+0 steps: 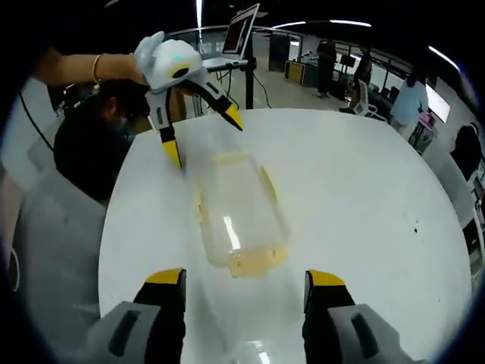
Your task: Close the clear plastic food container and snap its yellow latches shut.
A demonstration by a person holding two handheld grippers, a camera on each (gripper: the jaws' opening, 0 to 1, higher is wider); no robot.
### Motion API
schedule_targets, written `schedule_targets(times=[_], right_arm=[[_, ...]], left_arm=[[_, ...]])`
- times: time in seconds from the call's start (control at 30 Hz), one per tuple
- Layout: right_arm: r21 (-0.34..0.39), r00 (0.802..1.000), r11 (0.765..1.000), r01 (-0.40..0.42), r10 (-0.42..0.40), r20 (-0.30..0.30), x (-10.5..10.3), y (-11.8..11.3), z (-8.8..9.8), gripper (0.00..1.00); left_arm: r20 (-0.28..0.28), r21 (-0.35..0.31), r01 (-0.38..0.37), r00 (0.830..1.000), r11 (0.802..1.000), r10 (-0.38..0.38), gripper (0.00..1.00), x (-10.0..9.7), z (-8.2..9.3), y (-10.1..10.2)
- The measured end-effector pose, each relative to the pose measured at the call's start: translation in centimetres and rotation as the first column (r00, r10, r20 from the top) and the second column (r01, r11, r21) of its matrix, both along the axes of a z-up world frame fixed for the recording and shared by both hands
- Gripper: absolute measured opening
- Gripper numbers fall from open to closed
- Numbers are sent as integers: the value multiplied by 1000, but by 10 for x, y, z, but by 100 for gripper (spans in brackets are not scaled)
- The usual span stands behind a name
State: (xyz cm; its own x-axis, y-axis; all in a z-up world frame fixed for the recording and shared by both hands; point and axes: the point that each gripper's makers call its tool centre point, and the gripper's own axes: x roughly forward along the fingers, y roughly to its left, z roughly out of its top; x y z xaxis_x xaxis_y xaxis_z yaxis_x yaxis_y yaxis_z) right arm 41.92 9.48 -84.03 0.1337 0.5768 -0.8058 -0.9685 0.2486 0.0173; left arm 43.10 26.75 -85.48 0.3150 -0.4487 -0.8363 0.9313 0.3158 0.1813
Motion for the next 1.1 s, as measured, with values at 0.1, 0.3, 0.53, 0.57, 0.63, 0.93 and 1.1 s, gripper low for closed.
schedule_targets(times=[0.1,0.3,0.53,0.57,0.63,0.93,1.1], right_arm=[[-22,1000,1000,-22,22,-10,0,3,-8,62],[-116,995,988,-102,104,11,5,7,-24,62],[-110,992,986,-123,122,-13,7,17,-31,61],[-110,992,986,-127,125,-17,6,18,-32,61],[-124,991,983,-136,135,-16,8,18,-35,60],[-174,983,968,-181,181,-19,12,18,-45,56],[-183,983,966,-184,181,-31,11,19,-48,54]], left_arm=[[-15,24,31,999,999,-31,71,0,-6,0],[-48,50,66,997,997,-64,70,3,-16,-1],[-65,42,77,995,996,-74,69,7,-19,-3],[-69,36,76,995,997,-73,69,8,-20,-4],[-80,36,80,994,996,-77,67,9,-24,-4],[-116,35,129,986,991,-124,64,7,-29,-6],[-147,35,153,978,988,-146,59,3,-31,-6]])
